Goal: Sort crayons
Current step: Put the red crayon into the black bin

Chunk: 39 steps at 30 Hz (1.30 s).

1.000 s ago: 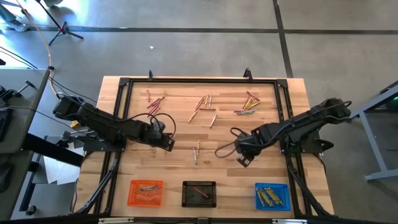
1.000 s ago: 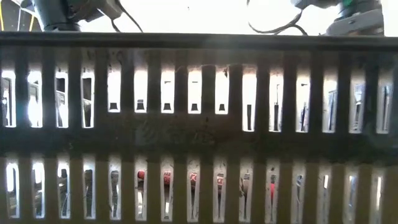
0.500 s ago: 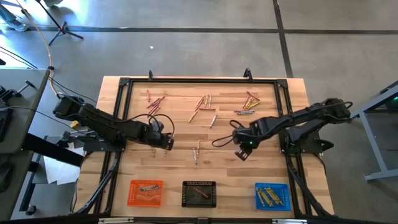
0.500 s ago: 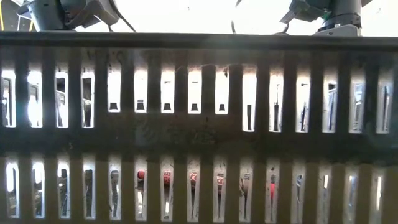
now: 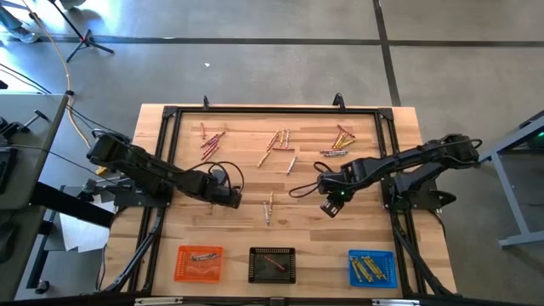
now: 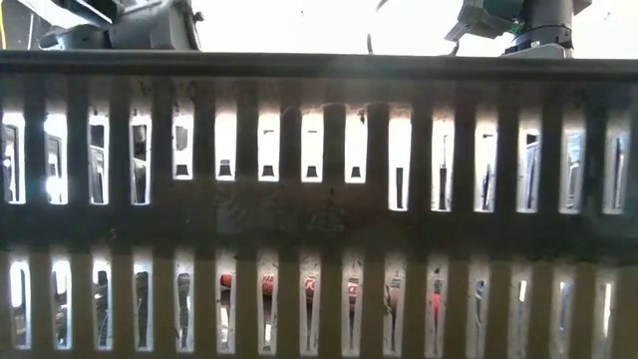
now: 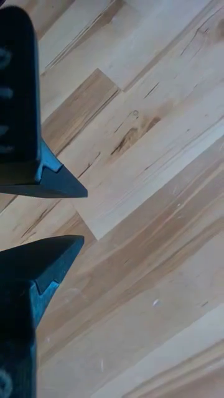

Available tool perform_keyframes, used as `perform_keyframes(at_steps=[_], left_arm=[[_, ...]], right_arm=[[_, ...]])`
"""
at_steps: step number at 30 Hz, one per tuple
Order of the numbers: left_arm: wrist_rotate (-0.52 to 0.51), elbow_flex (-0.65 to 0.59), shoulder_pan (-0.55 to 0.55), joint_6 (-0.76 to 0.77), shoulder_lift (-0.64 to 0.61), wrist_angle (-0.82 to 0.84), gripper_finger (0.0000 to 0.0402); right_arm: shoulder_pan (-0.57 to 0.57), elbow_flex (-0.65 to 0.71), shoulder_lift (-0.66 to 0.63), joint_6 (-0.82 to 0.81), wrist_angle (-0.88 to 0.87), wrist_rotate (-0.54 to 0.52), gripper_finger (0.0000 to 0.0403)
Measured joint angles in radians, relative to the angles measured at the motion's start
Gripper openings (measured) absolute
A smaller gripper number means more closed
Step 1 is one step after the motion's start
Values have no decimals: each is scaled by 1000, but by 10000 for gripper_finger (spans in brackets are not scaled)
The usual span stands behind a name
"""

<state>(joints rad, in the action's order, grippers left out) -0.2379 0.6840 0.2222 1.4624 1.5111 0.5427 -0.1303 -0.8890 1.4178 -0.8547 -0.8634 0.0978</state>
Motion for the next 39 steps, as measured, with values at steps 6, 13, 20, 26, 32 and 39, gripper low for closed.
perform_keyframes(at_steps=[6,13,20,26,32,39], left_arm=[[1,6,0,0,51,5,103],[27,4,-1,-27,45,40,28],[59,8,-17,-80,-5,30,7],[91,79,-24,-366,-107,-47,3],[196,128,34,-721,-133,-291,1],[204,129,60,-881,-89,-384,1]], right_arm=[[0,0,0,0,0,7,91],[0,0,0,3,7,7,91],[0,0,0,1,8,8,91],[-1,0,0,-1,14,16,91],[-1,0,0,-2,40,16,91],[-1,0,0,-1,176,17,91]])
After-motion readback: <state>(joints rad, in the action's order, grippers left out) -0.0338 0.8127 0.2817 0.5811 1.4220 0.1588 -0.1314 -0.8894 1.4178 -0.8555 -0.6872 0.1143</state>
